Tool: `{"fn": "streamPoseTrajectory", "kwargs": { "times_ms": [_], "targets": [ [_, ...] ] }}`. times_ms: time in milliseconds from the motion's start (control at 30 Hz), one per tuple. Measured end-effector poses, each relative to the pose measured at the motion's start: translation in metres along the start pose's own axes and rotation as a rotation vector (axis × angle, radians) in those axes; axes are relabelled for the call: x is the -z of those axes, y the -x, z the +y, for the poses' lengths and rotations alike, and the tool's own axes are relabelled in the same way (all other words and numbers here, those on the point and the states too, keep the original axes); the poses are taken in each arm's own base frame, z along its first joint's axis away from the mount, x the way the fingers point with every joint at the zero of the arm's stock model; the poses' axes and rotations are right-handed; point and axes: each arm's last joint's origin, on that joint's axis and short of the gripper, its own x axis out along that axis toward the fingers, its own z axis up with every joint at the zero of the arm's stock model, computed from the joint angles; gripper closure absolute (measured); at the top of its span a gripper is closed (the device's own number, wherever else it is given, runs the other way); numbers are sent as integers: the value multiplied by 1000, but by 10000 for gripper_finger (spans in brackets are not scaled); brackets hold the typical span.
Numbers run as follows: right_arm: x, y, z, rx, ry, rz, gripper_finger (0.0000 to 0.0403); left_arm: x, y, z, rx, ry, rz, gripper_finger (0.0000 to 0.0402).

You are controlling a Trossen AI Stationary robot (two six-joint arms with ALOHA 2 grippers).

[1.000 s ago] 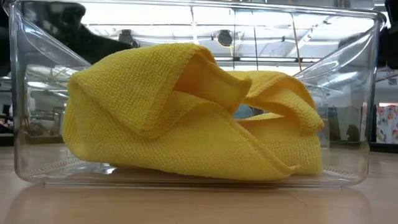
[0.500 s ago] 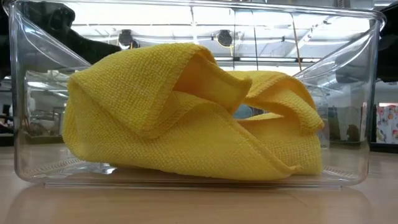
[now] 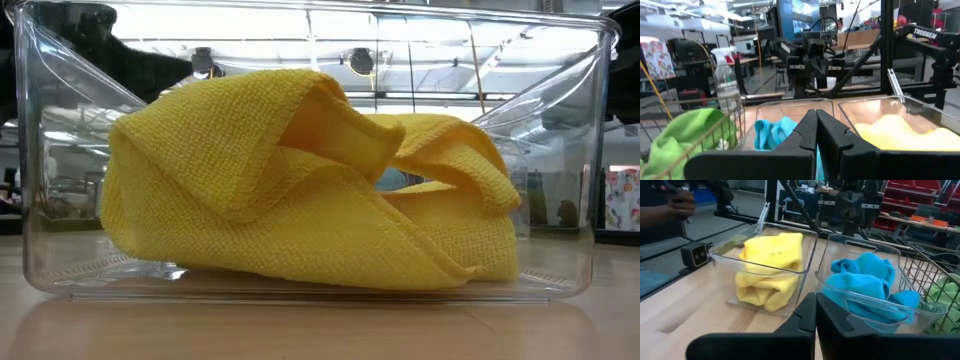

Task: Sort microfiber towel by color & place in baskets
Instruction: Return to Home Position

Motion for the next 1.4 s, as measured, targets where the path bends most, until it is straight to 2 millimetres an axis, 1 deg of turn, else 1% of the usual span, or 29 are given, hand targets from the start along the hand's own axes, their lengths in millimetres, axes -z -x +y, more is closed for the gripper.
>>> {"fn": "streamPoseTrajectory", "kwargs": {
  "times_ms": [133, 233, 267, 367, 600, 733, 833, 967, 1133, 1233, 1400],
  "targets": [
    [-1, 5, -2, -11, -7, -20, 403, -4, 2, 2, -14, -35, 0, 393],
    [-7, 10, -1, -96, 34, -95, 403, -8, 3, 4, -36, -48, -4, 393],
    [-10, 12, -2, -101, 46, -122, 403, -9, 4, 5, -41, -49, -5, 393],
    [-15, 17, -6, -73, 54, -185, 403, -12, 5, 8, -55, -62, -13, 393],
    [-17, 24, -13, -59, 112, -250, 403, -18, 6, 15, -74, -65, -45, 393],
    [-25, 28, -19, -55, 142, -342, 403, -17, 6, 19, -94, -75, -22, 393],
    [-22, 26, -22, -63, 145, -314, 403, -17, 5, 23, -104, -73, -23, 393],
    [-16, 24, -29, -47, 108, -255, 403, -17, 4, 28, -109, -76, -28, 393],
    [-14, 23, -36, -46, 65, -238, 403, -16, 3, 33, -140, -55, -24, 393],
    [-8, 22, -38, -30, 55, -175, 403, -15, 3, 34, -145, -32, -17, 393],
    [-8, 22, -42, 22, 65, -172, 403, -13, 3, 34, -141, -10, 1, 393]
  ]
}}
